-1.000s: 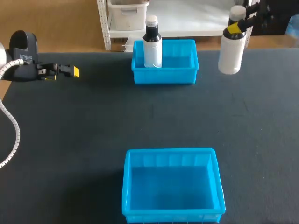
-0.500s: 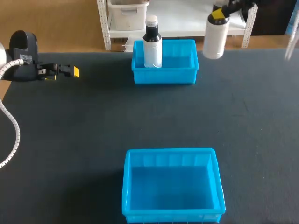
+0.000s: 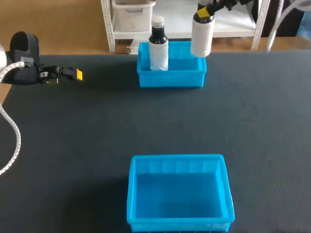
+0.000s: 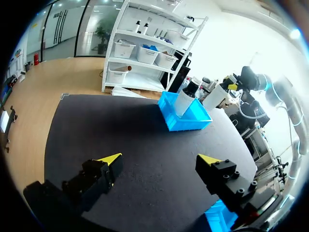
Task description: Pick up the bottle, and place it in the far bin if it is heavy, or in the near bin if it is light.
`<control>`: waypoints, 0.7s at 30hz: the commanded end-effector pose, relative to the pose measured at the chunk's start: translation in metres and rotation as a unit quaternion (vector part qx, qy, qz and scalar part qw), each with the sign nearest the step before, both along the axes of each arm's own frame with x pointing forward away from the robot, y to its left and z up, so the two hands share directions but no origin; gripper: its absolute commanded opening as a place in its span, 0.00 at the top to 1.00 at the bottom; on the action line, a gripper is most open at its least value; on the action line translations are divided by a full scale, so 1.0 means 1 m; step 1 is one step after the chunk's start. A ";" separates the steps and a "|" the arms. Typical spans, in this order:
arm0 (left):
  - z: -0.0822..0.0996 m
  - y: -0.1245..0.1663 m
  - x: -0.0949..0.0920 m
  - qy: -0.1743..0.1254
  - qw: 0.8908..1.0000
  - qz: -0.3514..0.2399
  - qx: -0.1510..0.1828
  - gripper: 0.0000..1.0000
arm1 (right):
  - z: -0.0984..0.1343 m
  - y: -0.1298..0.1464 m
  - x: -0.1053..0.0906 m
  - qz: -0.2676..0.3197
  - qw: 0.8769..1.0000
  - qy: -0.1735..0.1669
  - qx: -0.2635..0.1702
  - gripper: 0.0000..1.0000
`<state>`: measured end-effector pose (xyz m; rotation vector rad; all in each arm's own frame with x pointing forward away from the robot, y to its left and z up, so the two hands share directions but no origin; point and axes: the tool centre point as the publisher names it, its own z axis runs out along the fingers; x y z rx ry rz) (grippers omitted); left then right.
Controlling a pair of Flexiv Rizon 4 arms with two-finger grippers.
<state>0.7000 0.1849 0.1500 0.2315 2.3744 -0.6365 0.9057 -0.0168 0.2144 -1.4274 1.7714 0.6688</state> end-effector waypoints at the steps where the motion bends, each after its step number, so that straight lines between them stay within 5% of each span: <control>1: 0.000 0.000 0.000 0.000 1.000 0.000 0.000 0.00 | -0.007 0.010 0.026 0.042 0.999 0.031 0.005 1.00; 21: 0.000 0.000 0.000 0.000 1.000 0.000 0.000 0.00 | -0.057 0.041 0.037 0.068 0.996 0.056 0.010 1.00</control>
